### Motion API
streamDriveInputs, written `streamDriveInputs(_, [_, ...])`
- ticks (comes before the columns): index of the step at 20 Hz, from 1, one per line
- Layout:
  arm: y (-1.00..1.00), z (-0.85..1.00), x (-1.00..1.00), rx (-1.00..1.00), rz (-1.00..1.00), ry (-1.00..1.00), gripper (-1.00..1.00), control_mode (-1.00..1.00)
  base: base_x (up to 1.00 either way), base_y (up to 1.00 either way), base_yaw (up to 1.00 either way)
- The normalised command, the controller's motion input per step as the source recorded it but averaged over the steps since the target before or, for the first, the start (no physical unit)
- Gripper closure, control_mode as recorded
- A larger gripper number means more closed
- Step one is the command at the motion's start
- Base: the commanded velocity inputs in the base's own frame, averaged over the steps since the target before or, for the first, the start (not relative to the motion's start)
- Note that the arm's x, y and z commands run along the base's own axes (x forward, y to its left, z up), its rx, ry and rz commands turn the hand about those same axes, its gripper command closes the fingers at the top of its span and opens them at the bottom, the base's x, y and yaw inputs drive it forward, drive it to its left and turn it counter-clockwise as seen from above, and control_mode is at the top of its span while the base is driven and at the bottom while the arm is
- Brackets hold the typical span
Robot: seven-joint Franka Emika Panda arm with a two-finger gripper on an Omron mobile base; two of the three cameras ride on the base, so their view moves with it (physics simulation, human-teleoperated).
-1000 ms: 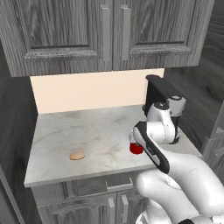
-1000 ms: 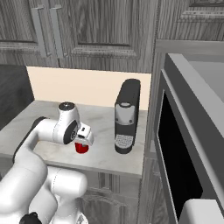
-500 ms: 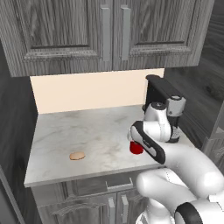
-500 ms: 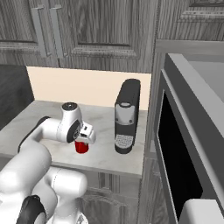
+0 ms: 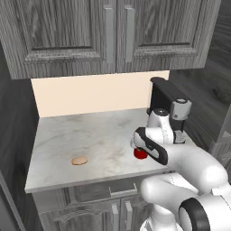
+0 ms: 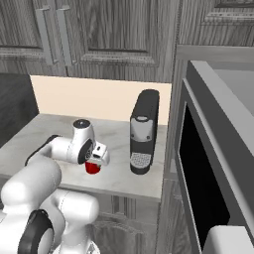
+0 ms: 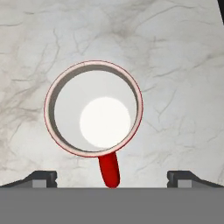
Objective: Pick the mug from the counter and place it inside the microwave. Then close the microwave.
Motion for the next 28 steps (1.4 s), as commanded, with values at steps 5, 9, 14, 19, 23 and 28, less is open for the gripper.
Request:
streamDriveInputs(5, [0.0,-0.24,-0.01,0.0,0.0,0.0,-1.0,-1.0,0.0,0.0,0.0])
streamDriveInputs(9, [0.0,-0.26,0.0,0.0,0.0,-0.01,-1.0,-1.0,0.0,0.0,0.0])
streamDriveInputs(14, [0.0,-0.21,0.0,0.0,0.0,0.0,-1.0,-1.0,0.0,0.0,0.0])
streamDriveInputs(19, [0.0,-0.22,0.0,0.0,0.0,0.0,-1.0,-1.0,0.0,0.0,0.0])
streamDriveInputs(23, [0.0,-0.17,0.0,0.0,0.0,0.0,-1.0,-1.0,0.0,0.0,0.0])
streamDriveInputs(28, [0.01,-0.06,0.0,0.0,0.0,0.0,-1.0,-1.0,0.0,0.0,0.0])
